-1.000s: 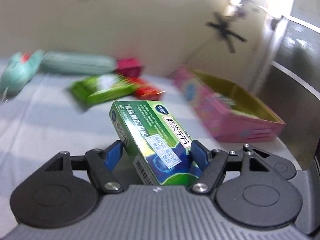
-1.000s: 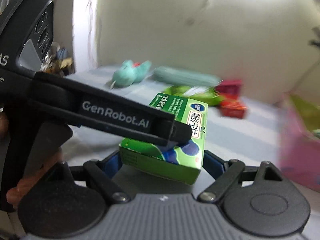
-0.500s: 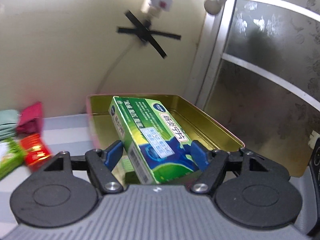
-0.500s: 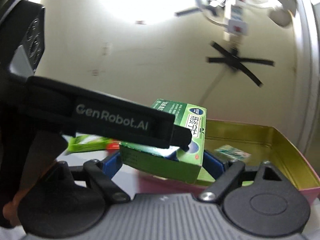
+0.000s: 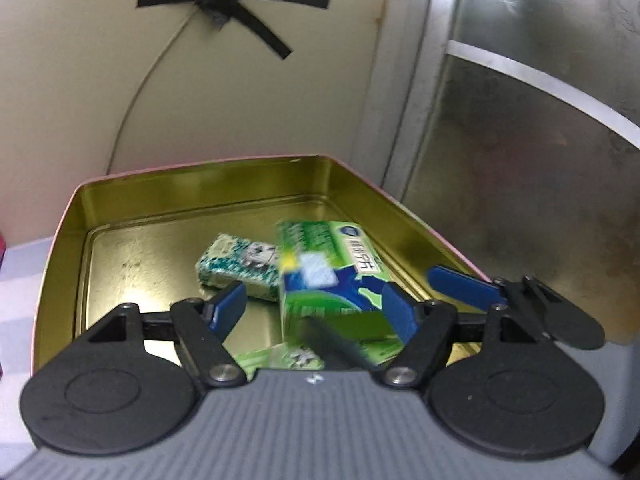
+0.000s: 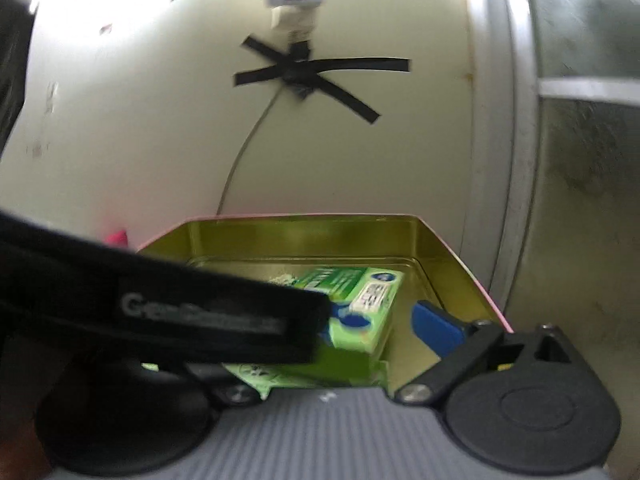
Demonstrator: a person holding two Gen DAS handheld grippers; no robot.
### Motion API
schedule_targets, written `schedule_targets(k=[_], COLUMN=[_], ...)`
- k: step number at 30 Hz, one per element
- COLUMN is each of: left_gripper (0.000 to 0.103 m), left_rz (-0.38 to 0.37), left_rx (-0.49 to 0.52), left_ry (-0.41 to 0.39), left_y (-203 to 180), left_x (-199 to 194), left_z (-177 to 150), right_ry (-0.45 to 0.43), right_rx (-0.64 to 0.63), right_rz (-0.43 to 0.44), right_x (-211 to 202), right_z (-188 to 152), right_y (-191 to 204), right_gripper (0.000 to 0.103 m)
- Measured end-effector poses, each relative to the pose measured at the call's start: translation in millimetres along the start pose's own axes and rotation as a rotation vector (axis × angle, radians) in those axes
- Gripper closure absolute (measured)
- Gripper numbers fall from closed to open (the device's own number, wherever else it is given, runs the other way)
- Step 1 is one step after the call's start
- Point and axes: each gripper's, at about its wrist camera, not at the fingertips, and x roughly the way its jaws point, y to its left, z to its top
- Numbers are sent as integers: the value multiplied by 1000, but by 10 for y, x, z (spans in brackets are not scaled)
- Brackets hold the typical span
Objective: Organize objects
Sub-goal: 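Lower the green medicine box into the pink tin and open the left gripper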
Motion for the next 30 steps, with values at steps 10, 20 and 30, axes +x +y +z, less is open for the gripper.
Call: schedule_targets(k=[10,20,30], left_gripper=[26,26,25], left_rz=[81,176,336], left_rx=[51,68,8], left_ry=[-72,-128,-94], left_y=[20,285,932], left_x=[-488,-1100,-1406], left_z=[-142,-214,-490], right_ry=[-100,-153,-167], right_rx=[-55,-17,-46], right_rz=[30,116,216], right_x=[-372,-851,-1089], right_z=[-78,-126,-264], right_y=[226,696,1240], right_gripper=[3,3,4])
